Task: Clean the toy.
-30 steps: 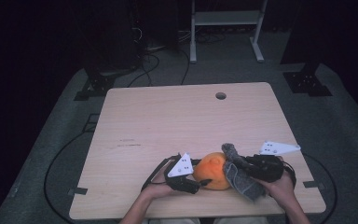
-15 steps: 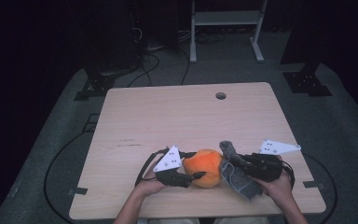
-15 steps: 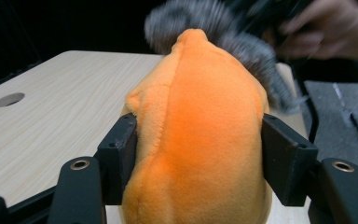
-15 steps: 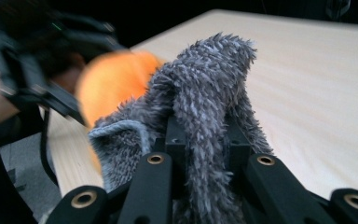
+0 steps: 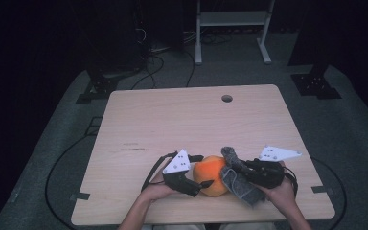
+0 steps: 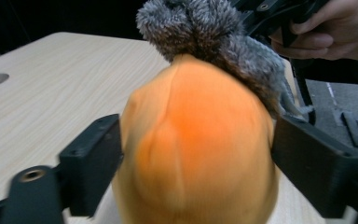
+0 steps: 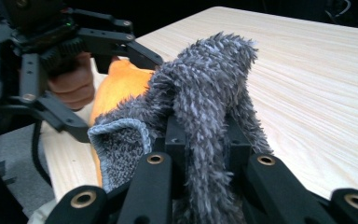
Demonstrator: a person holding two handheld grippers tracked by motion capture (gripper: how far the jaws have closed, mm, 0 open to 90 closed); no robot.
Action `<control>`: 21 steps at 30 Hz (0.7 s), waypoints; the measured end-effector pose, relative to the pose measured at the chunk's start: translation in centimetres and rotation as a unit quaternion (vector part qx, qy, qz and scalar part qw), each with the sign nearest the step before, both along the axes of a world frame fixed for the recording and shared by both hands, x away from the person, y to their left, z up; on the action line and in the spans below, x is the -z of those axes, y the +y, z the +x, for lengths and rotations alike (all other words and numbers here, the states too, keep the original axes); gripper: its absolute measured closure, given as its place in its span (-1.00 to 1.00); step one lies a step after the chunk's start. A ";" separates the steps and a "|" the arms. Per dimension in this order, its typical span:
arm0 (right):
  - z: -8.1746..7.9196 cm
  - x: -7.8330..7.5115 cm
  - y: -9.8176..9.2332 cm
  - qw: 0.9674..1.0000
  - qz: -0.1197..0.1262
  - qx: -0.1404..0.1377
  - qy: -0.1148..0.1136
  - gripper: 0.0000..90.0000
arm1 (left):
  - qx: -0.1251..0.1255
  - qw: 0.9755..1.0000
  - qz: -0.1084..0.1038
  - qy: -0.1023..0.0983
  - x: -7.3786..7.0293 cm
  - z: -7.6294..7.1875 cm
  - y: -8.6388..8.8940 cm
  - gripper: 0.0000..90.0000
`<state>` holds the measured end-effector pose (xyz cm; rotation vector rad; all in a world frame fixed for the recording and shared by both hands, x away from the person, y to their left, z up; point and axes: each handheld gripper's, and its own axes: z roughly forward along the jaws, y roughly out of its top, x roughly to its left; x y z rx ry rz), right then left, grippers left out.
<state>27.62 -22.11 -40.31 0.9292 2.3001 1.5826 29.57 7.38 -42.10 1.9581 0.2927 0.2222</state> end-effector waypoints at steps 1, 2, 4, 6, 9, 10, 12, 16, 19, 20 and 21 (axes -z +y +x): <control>0.1 0.1 -0.1 1.000 0.003 -0.002 0.001 0.70 | -0.001 1.000 0.004 0.006 0.3 0.1 -0.1 -0.74; 0.1 0.2 -0.1 1.000 0.005 -0.002 0.003 0.70 | -0.001 1.000 0.003 0.011 0.5 0.2 -0.2 -0.76; 0.2 0.2 -0.2 1.000 0.003 0.001 0.002 0.70 | 0.004 1.000 0.001 0.023 1.0 0.4 -0.5 -0.76; 0.2 0.3 -0.3 1.000 0.001 0.004 0.003 0.69 | 0.006 1.000 -0.003 0.013 1.2 0.3 -0.6 -0.65; 0.2 0.3 -0.6 1.000 -0.001 0.011 0.002 0.70 | -0.003 1.000 -0.001 -0.010 1.0 -0.2 -0.9 -0.34; 0.1 0.2 -0.7 1.000 -0.001 0.014 0.000 0.70 | -0.002 1.000 -0.003 -0.013 0.7 -0.3 -1.0 -0.29; -0.1 -0.3 -0.7 1.000 0.006 0.014 -0.007 0.70 | -0.002 1.000 -0.012 -0.019 -0.1 -0.5 -0.9 -0.25; -0.9 -1.7 0.1 0.999 0.008 -0.004 -0.033 0.70 | -0.007 1.000 -0.002 -0.029 -1.0 -0.7 -0.5 -0.22; -0.8 -1.5 0.9 0.999 -0.008 -0.010 -0.034 0.70 | -0.007 1.000 0.005 -0.024 -0.6 -0.6 -0.2 -0.22; -0.7 -1.1 1.0 0.999 -0.015 -0.008 -0.029 0.70 | -0.006 1.000 0.009 -0.020 -0.4 -0.6 -0.3 -0.23; -0.5 -0.6 1.0 0.999 -0.026 -0.005 -0.023 0.70 | -0.004 1.000 0.012 -0.016 -0.2 -0.5 -0.3 -0.25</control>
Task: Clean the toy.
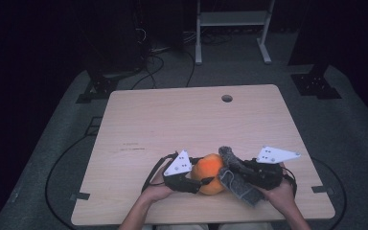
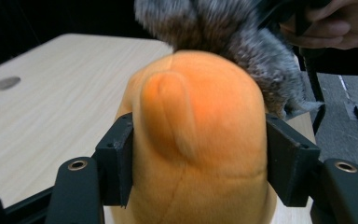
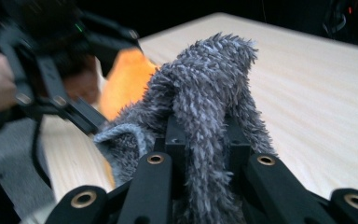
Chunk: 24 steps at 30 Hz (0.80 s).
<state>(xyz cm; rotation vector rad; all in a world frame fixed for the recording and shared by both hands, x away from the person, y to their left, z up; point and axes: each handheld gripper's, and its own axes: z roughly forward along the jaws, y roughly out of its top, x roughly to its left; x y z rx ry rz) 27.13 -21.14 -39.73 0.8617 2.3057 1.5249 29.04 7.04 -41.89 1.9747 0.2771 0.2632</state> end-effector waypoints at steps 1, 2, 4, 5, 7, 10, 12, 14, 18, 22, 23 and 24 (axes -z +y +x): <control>0.2 0.6 -0.1 1.000 -0.003 0.003 0.006 0.70 | 0.002 1.000 0.001 0.008 0.1 0.1 -0.1 -0.32; 0.4 1.0 -0.3 1.000 0.003 0.003 0.015 0.70 | 0.001 1.000 -0.002 0.008 0.2 0.2 -0.2 -0.42; 0.6 1.2 -0.6 1.000 0.004 0.010 0.019 0.70 | -0.004 1.000 -0.003 0.014 0.3 0.4 -0.2 -0.59; 0.7 1.2 -0.8 1.000 0.003 0.013 0.019 0.70 | -0.001 1.000 -0.001 0.016 0.4 0.4 -0.2 -0.63; 0.7 1.3 -0.9 1.000 0.005 0.015 0.022 0.70 | -0.002 1.000 0.006 0.013 0.7 0.4 -0.3 -0.65; 0.9 1.4 -1.0 1.000 0.006 0.016 0.025 0.70 | -0.005 1.000 0.009 0.000 0.9 0.3 -0.3 -0.45; 0.7 1.1 -0.9 1.000 0.005 0.016 0.021 0.70 | -0.009 1.000 0.011 -0.003 1.0 0.3 -0.4 -0.36; 0.3 0.6 -0.5 1.000 0.008 0.008 0.015 0.70 | -0.010 1.000 0.012 -0.002 1.0 0.2 -0.6 -0.34; -0.5 -0.7 0.9 1.000 0.010 -0.023 -0.009 0.70 | -0.005 1.000 0.020 -0.011 1.1 -0.2 -1.1 -0.30; -0.3 -0.3 0.8 1.000 0.010 -0.025 -0.002 0.70 | 0.011 1.000 0.016 -0.002 1.0 -0.1 -0.8 -0.37; -0.2 0.0 0.6 1.000 0.012 -0.028 0.002 0.70 | 0.011 1.000 0.014 -0.002 1.1 0.0 -0.7 -0.43; -0.2 0.3 0.5 0.999 0.014 -0.030 0.006 0.70 | 0.008 1.000 0.012 0.000 1.1 0.1 -0.7 -0.46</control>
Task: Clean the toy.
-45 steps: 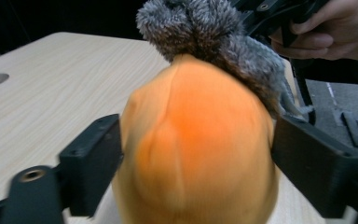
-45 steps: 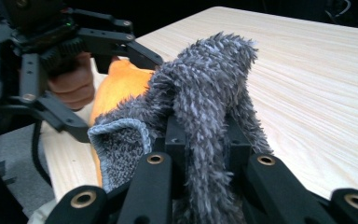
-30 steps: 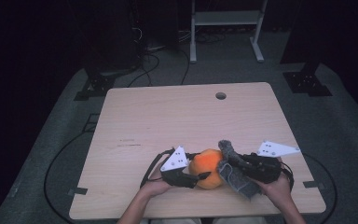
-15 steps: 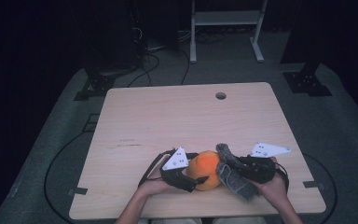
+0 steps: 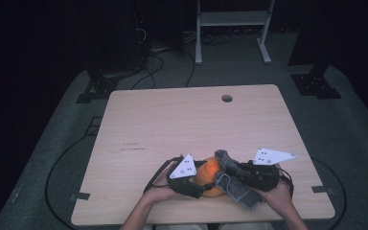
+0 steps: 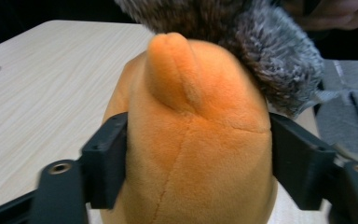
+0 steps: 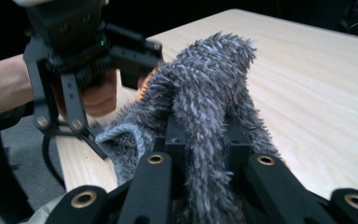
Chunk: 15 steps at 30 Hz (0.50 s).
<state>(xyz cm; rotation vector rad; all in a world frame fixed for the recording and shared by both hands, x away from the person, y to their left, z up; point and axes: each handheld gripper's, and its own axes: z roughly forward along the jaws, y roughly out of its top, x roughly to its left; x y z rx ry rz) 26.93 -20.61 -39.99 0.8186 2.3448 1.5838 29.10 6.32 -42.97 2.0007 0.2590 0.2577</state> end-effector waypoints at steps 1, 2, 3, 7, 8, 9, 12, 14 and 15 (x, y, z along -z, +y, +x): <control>0.0 0.1 0.0 1.000 0.001 0.001 0.002 0.70 | -0.001 1.000 -0.002 0.002 0.0 0.0 -0.1 -0.48; 0.0 0.0 -0.1 1.000 0.000 0.002 0.001 0.70 | -0.002 1.000 0.000 -0.002 0.1 -0.1 -0.2 -0.46; -0.1 -0.1 0.0 1.000 -0.003 0.003 0.000 0.70 | -0.002 1.000 0.004 -0.005 0.2 -0.2 -0.4 -0.43; -0.4 -0.9 0.4 1.000 -0.008 -0.005 -0.016 0.70 | 0.009 1.000 0.011 -0.009 0.2 -0.5 -0.6 -0.33; -0.4 -1.0 0.3 1.000 -0.004 -0.006 -0.015 0.70 | 0.018 1.000 0.018 -0.014 0.2 -0.7 -0.6 -0.30; -0.3 -1.0 0.1 1.000 0.001 -0.004 -0.013 0.70 | 0.022 0.999 0.022 -0.019 0.3 -0.9 -0.7 -0.28; 0.1 -0.5 -0.4 1.000 -0.007 0.006 -0.007 0.70 | 0.030 0.999 0.029 -0.025 0.3 -1.1 -0.8 -0.27; 0.4 0.1 -1.0 1.000 -0.010 0.015 0.002 0.70 | 0.032 0.999 0.025 -0.022 0.4 -1.0 -0.8 -0.28; 0.5 0.4 -1.3 1.000 -0.016 0.021 0.003 0.70 | 0.032 0.999 0.026 -0.022 0.4 -1.0 -0.8 -0.27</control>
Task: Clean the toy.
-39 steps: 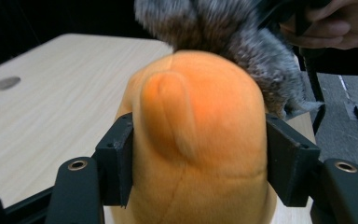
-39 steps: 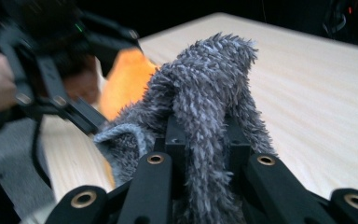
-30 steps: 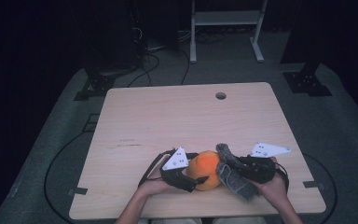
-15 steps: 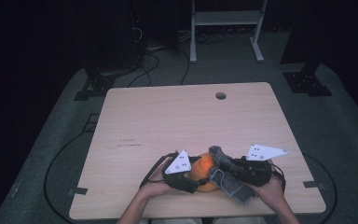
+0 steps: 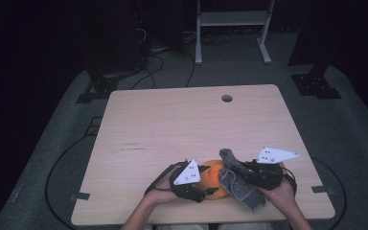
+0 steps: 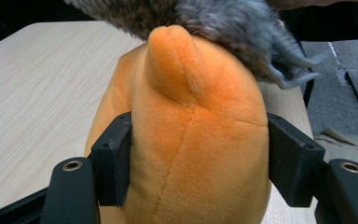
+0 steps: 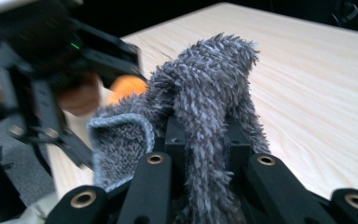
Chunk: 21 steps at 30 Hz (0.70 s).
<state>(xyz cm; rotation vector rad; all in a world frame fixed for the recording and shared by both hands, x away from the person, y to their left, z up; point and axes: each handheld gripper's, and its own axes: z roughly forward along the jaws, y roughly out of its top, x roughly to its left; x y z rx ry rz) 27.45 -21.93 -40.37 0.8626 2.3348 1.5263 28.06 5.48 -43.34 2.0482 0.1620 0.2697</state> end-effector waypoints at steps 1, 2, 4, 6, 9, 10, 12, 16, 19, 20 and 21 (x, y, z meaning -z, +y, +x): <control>0.0 0.1 -0.2 1.000 -0.005 0.006 0.002 0.70 | 0.001 1.000 0.001 -0.001 0.0 0.0 -0.1 -0.27; 0.1 0.2 -0.5 1.000 -0.006 0.010 0.007 0.70 | 0.001 1.000 0.002 -0.002 0.0 0.0 -0.1 -0.27; -0.2 -0.1 -0.3 1.000 0.001 0.004 0.010 0.70 | 0.004 1.000 0.005 -0.005 0.1 -0.1 -0.3 -0.27; -0.5 -0.8 0.5 1.000 0.009 -0.013 0.001 0.70 | 0.007 1.000 0.005 -0.005 0.1 -0.1 -0.3 -0.27; -0.9 -1.4 1.6 0.999 0.006 -0.034 -0.011 0.70 | 0.011 1.000 0.005 -0.006 0.2 -0.2 0.0 -0.28; -0.8 -1.3 1.6 0.999 0.003 -0.035 -0.010 0.70 | 0.013 1.000 0.003 -0.006 0.1 -0.2 0.1 -0.30; -0.6 -0.8 1.2 0.999 -0.004 -0.031 -0.007 0.70 | 0.007 1.000 -0.005 -0.004 0.0 0.0 0.2 -0.41; -0.2 0.0 -0.1 1.000 0.003 -0.026 0.014 0.70 | -0.019 1.000 -0.008 0.009 0.1 0.4 -0.3 -0.70; -0.4 -0.3 -0.4 0.999 -0.007 -0.030 0.013 0.70 | -0.008 1.000 -0.007 -0.003 0.3 0.1 -0.4 -0.51; -0.6 -0.7 -0.5 0.999 -0.010 -0.032 0.010 0.70 | -0.004 1.000 -0.002 -0.007 0.2 -0.1 -0.5 -0.45; -0.8 -1.1 -0.5 0.999 -0.009 -0.033 0.006 0.70 | 0.007 1.000 0.003 -0.011 0.3 -0.3 -0.6 -0.41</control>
